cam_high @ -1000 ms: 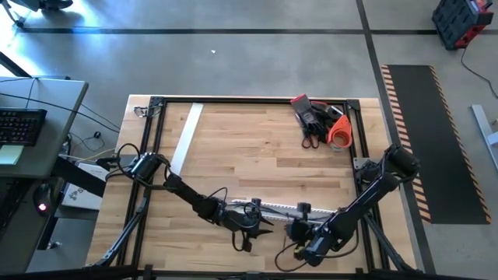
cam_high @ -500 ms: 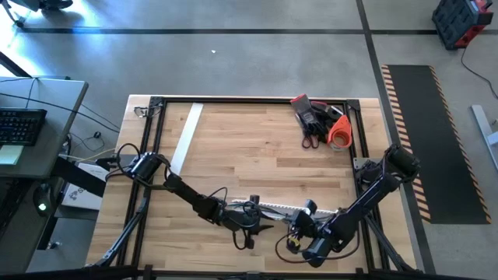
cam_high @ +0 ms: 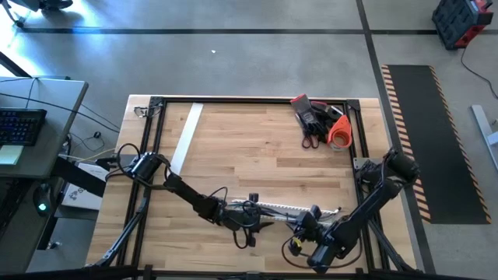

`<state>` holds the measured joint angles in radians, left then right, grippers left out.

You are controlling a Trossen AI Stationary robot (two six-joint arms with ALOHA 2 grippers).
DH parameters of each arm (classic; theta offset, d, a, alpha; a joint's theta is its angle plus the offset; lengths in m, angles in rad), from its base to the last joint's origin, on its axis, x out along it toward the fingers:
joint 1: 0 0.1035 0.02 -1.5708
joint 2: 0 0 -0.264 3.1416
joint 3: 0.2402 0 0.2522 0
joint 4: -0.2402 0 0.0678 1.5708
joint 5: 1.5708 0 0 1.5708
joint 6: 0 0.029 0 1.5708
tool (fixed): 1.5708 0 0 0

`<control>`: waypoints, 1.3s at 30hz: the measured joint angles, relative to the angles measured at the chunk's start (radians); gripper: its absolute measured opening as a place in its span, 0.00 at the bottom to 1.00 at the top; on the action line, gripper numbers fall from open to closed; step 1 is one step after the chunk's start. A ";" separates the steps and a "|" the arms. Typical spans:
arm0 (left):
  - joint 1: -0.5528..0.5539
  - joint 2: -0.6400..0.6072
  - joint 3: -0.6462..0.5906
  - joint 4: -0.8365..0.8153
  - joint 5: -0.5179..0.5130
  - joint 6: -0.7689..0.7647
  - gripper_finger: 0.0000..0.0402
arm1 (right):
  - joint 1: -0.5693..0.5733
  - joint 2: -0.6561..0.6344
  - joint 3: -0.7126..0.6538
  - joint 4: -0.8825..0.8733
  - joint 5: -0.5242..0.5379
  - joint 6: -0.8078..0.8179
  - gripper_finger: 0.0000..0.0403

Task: Ziptie cables
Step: Put the colored ziptied cable into the white cable duct

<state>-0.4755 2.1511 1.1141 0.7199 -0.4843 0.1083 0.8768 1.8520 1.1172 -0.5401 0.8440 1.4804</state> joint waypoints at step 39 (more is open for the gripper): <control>0.075 0.161 0.227 -0.077 0.097 0.099 0.21 | 0.077 0.051 0.000 -0.071 0.223 0.269 0.00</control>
<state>-0.4003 2.3119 1.3415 0.6428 -0.3876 0.2077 0.9539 1.9030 1.1172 -0.6113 1.0669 1.7492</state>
